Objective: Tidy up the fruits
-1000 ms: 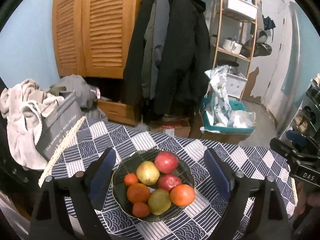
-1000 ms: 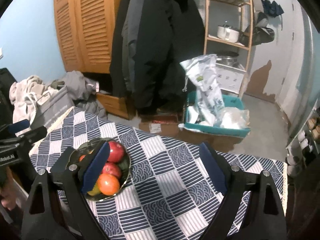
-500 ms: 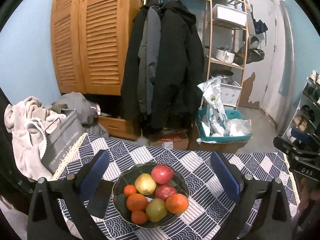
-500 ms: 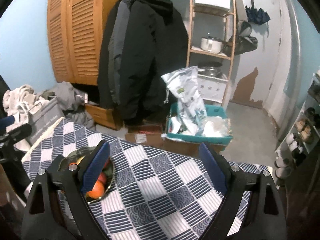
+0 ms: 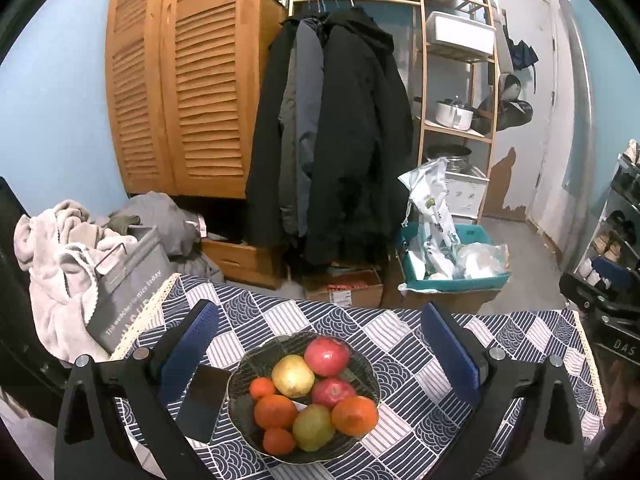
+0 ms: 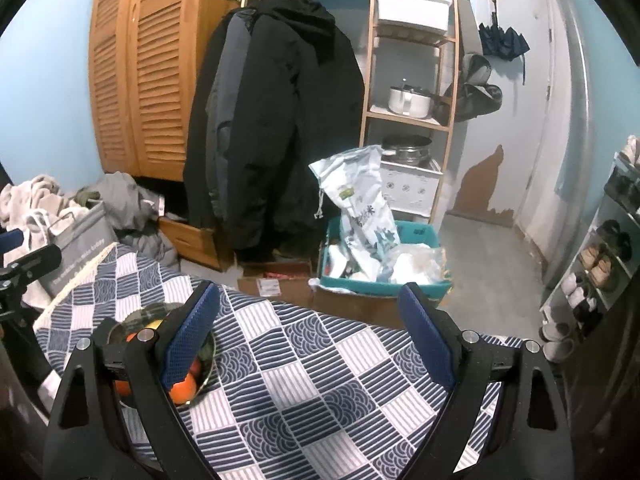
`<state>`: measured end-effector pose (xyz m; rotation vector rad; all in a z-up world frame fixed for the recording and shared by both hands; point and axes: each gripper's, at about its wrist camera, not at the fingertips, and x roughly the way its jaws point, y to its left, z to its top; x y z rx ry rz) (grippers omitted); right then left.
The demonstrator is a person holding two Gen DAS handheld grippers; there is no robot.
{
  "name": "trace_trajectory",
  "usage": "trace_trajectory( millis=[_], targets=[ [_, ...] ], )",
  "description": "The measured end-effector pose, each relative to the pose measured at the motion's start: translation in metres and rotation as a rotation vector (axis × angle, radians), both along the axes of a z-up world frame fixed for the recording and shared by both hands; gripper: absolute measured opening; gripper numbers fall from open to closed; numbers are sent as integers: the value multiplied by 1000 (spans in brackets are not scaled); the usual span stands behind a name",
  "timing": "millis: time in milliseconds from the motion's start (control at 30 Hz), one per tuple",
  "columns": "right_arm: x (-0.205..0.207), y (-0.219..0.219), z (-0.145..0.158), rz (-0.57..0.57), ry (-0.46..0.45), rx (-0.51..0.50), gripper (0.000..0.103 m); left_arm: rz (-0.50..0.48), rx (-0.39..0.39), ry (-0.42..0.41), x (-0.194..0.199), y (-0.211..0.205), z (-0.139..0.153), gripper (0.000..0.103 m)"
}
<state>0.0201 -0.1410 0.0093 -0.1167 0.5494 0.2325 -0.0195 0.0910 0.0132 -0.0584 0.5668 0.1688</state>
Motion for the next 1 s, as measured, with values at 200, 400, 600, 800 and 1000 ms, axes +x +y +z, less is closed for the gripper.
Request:
trace_trajectory(
  millis=[200, 400, 600, 800, 1000],
  targets=[
    [-2, -3, 0, -1, 4, -3, 90, -1, 12, -12, -1, -2, 1, 102],
    [-2, -4, 1, -4, 3, -4, 90, -5, 22, -13, 0, -5, 1, 102],
    [-1, -8, 1, -8, -1, -1, 90, -1, 17, -15, -1, -4, 1, 102],
    [-2, -9, 0, -6, 0, -5, 90, -2, 18, -16, -1, -4, 1, 102],
    [-2, -8, 1, -6, 0, -2, 89, 0, 17, -10, -2, -3, 2, 102]
  ],
)
